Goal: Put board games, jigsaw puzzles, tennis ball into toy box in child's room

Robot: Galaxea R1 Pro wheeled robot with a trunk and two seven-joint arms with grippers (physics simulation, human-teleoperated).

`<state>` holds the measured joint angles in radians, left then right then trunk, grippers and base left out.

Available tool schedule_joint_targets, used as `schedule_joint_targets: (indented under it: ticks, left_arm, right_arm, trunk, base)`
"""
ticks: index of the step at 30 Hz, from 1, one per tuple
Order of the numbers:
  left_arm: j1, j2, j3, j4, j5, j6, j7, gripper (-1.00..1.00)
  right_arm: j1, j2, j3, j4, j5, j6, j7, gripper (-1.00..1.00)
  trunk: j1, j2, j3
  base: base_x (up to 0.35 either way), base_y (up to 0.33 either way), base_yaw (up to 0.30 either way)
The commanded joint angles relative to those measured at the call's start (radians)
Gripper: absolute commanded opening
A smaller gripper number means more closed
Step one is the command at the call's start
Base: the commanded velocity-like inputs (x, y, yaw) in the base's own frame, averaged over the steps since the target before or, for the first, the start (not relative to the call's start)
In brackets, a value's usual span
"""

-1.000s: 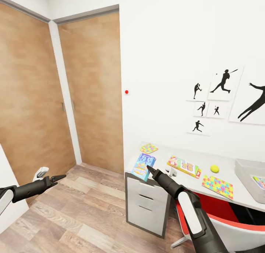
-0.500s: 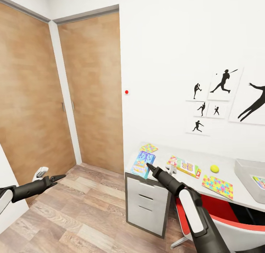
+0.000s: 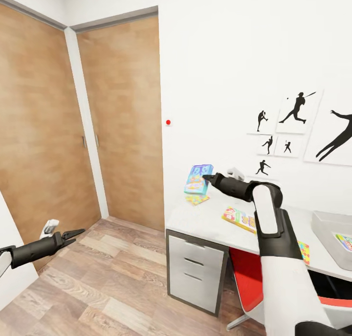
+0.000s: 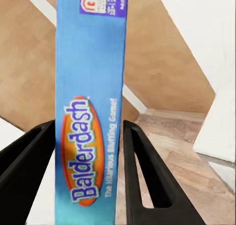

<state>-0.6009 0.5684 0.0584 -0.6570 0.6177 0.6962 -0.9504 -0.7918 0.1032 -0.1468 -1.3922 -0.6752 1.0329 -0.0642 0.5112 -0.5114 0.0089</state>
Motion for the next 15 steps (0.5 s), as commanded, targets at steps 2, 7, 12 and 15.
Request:
schedule_joint_targets:
  ticks: [2, 7, 12, 15]
  left_arm:
    - [0.000, 0.007, 0.002, 0.000, 0.003, 0.013, -0.018, 1.00]
    - [-0.051, 0.009, 0.004, -0.046, -0.004, 0.119, -0.022, 1.00]
    - [-0.188, 0.002, 0.000, -0.114, -0.013, 0.272, 0.047, 1.00]
    - [-0.282, -0.041, -0.012, -0.124, -0.013, 0.306, 0.136, 1.00]
  right_arm:
    - [-0.070, -0.007, -0.022, 0.038, -0.027, 0.014, -0.047, -1.00]
    - [-0.147, -0.096, -0.051, 0.079, -0.116, 0.014, -0.081, -1.00]
    - [-0.212, -0.235, -0.039, 0.148, -0.272, 0.014, -0.094, -1.00]
    - [-0.234, -0.286, -0.030, 0.189, -0.316, 0.014, -0.099, -1.00]
  trunk:
    - [0.000, -0.001, -0.001]
    - [0.000, -0.001, -0.001]
    - [0.000, -0.001, -0.001]
    - [0.000, -0.001, -0.001]
  base:
    - [0.000, 0.000, 0.000]
    - [0.000, 0.000, 0.000]
    - [0.000, 0.000, 0.000]
    - [0.000, 0.000, 0.000]
